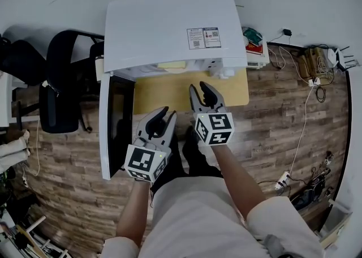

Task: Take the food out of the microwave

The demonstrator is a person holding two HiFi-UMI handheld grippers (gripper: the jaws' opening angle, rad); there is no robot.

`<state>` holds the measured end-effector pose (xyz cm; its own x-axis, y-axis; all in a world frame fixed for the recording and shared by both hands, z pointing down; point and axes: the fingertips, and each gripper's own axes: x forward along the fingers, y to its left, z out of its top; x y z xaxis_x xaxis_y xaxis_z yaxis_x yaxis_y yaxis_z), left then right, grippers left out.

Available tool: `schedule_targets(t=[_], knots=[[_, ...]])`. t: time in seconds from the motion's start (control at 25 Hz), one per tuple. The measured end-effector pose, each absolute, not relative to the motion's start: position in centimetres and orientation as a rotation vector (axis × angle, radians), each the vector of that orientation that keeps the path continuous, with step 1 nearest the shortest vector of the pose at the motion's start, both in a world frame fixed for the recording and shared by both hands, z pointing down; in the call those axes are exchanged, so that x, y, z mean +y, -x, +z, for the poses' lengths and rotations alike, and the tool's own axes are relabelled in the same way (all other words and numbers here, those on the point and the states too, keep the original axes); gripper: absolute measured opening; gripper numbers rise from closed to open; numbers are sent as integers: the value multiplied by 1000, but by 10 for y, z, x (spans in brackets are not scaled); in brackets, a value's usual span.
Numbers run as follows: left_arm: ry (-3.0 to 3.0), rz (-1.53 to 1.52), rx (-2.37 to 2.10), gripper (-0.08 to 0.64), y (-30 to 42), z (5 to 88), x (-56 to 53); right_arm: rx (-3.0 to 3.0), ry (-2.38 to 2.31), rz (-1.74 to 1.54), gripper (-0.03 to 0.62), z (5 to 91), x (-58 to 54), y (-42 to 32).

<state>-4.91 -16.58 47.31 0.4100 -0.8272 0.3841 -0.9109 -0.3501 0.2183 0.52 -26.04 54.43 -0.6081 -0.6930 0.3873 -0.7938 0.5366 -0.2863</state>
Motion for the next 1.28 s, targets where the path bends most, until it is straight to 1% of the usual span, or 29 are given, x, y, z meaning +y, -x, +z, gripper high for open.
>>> schedule_targets(t=[0.16,0.68,1.28], knots=[[-2287,294,-1463,72,56,477,-172,-2537,-1340,756,117,555,-273,-2],[-2318,353,-1385,72,84,480,-189,-2436,-1553,1277,118,601,-305,7],[-2336,377,-1305,72,101,490,-196,-2315,-1725,1550,118,640,-335,12]])
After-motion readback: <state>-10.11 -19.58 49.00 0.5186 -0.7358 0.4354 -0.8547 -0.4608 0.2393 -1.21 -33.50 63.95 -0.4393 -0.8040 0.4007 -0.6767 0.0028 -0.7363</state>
